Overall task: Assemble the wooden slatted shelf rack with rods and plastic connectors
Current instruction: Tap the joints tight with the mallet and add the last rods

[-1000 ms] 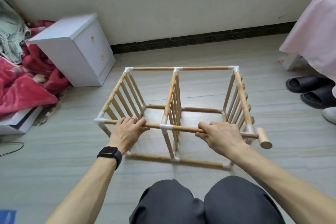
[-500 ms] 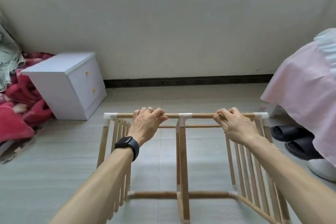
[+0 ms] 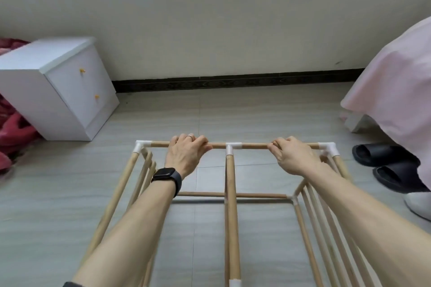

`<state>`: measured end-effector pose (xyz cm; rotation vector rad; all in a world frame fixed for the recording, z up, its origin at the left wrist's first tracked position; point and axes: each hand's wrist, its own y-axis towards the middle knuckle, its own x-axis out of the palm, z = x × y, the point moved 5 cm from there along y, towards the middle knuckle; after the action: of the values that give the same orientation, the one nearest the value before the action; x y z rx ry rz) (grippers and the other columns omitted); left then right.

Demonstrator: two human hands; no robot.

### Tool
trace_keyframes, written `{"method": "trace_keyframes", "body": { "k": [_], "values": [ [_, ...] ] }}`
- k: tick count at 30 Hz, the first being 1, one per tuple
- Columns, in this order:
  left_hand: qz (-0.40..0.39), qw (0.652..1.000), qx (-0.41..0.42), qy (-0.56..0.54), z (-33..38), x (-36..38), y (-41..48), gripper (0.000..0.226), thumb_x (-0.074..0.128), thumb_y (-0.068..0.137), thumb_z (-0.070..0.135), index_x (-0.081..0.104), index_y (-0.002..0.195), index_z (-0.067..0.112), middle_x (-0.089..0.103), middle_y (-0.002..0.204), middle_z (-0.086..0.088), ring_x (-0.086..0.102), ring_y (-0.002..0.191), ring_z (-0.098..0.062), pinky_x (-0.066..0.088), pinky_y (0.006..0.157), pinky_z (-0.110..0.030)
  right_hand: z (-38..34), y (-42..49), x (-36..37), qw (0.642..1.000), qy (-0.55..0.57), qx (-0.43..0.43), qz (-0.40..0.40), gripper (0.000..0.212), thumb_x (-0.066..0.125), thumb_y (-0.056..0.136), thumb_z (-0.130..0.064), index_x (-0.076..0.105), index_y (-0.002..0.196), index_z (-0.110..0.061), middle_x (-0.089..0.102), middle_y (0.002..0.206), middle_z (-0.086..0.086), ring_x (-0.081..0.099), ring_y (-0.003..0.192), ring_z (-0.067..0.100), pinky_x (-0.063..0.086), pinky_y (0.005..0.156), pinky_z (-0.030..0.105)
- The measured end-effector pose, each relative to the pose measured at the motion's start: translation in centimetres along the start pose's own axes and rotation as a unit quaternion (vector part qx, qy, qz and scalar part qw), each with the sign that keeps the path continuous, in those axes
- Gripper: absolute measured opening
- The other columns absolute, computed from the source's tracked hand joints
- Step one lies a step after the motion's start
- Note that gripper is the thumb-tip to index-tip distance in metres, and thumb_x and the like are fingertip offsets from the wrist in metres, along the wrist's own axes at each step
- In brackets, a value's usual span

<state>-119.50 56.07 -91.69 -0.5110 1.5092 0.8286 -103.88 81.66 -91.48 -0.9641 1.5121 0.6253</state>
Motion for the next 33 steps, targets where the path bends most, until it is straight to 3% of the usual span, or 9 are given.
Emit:
{"method": "trace_keyframes", "body": {
  "k": [7,9,13,20,23,25,27,29,33],
  "values": [
    [-0.024,0.982,-0.101,-0.158,1.8,-0.3,-2.1,0.041,0.043,0.104,0.043,0.052,0.14,0.027,0.053,0.139,-0.004,0.041,0.132,-0.024,0.032,0.111,-0.041,-1.2,-3.8,-5.8,0.961,0.223,0.01,0.164,0.048,0.029,0.108,-0.049,0.059,0.089,-0.017,0.066,0.096,0.004,0.059,0.091,0.027,0.043,0.079,0.038],
    [-0.015,0.937,-0.127,-0.326,3.7,-2.0,-4.1,0.042,0.047,0.103,0.044,0.053,0.139,0.023,0.053,0.136,-0.003,0.042,0.134,-0.022,0.037,0.11,-0.039,-1.8,-6.4,-8.5,0.86,0.442,0.026,0.253,0.046,0.03,0.108,-0.051,0.057,0.087,-0.021,0.065,0.08,-0.006,0.058,0.071,0.016,0.042,0.066,0.033],
    [-0.153,0.781,-0.175,-0.58,8.5,-3.7,-9.7,0.049,0.035,0.103,0.059,0.062,0.115,0.021,0.066,0.115,0.004,0.061,0.108,-0.018,0.051,0.092,-0.04,-3.9,-11.0,-9.2,0.542,0.792,0.037,0.279,0.041,0.027,0.11,-0.045,0.04,0.082,-0.019,0.042,0.064,-0.004,0.034,0.045,0.008,0.033,0.045,0.023],
    [-0.229,0.674,-0.191,-0.676,9.0,-6.9,-16.2,0.066,0.023,0.102,0.066,0.066,0.116,0.018,0.075,0.101,-0.007,0.071,0.084,-0.022,0.058,0.073,-0.034,-6.8,-15.9,-3.7,0.399,0.872,0.178,0.221,0.042,0.029,0.109,-0.048,0.043,0.082,-0.019,0.044,0.066,-0.002,0.042,0.044,0.01,0.044,0.05,0.023],
    [-0.235,0.732,-0.171,-0.617,8.9,-7.2,-18.4,0.06,0.024,0.104,0.062,0.059,0.114,0.014,0.068,0.09,-0.005,0.063,0.073,-0.017,0.052,0.064,-0.028,-8.2,-17.1,-1.3,0.427,0.861,0.225,0.163,0.042,0.032,0.109,-0.047,0.049,0.085,-0.017,0.048,0.07,-0.001,0.048,0.051,0.011,0.048,0.055,0.025],
    [-0.175,0.771,-0.202,-0.579,7.5,-7.2,-19.0,0.04,0.031,0.107,0.049,0.055,0.108,0.017,0.06,0.09,-0.004,0.054,0.072,-0.014,0.047,0.065,-0.029,-8.8,-17.5,0.1,0.546,0.808,0.197,0.099,0.035,0.042,0.108,-0.04,0.056,0.087,-0.016,0.055,0.079,0.001,0.055,0.069,0.014,0.051,0.068,0.03],
    [-0.12,0.741,-0.251,-0.611,5.4,-7.4,-19.2,0.023,0.039,0.107,0.037,0.05,0.113,0.018,0.054,0.087,-0.002,0.05,0.067,-0.011,0.044,0.061,-0.027,-9.0,-18.1,1.0,0.636,0.76,0.134,0.025,0.021,0.059,0.102,-0.029,0.064,0.087,-0.015,0.062,0.081,0.002,0.058,0.072,0.015,0.053,0.07,0.032],
    [-0.108,0.687,-0.266,-0.668,3.4,-7.9,-19.1,0.022,0.048,0.105,0.033,0.048,0.12,0.017,0.051,0.083,-0.002,0.047,0.058,-0.009,0.042,0.056,-0.025,-8.7,-18.5,1.4,0.655,0.75,0.081,-0.028,0.014,0.076,0.089,-0.024,0.07,0.09,-0.011,0.07,0.079,0.005,0.056,0.059,0.012,0.054,0.058,0.027],
    [-0.084,0.708,-0.218,-0.666,-0.1,-9.1,-18.5,0.032,0.067,0.095,0.041,0.061,0.117,0.018,0.064,0.087,-0.001,0.053,0.058,-0.005,0.044,0.054,-0.021,-9.3,-18.8,0.9,0.753,0.645,-0.029,-0.129,0.022,0.08,0.078,-0.028,0.077,0.09,-0.009,0.074,0.087,0.016,0.05,0.053,0.012,0.044,0.048,0.022]
  ]
}}
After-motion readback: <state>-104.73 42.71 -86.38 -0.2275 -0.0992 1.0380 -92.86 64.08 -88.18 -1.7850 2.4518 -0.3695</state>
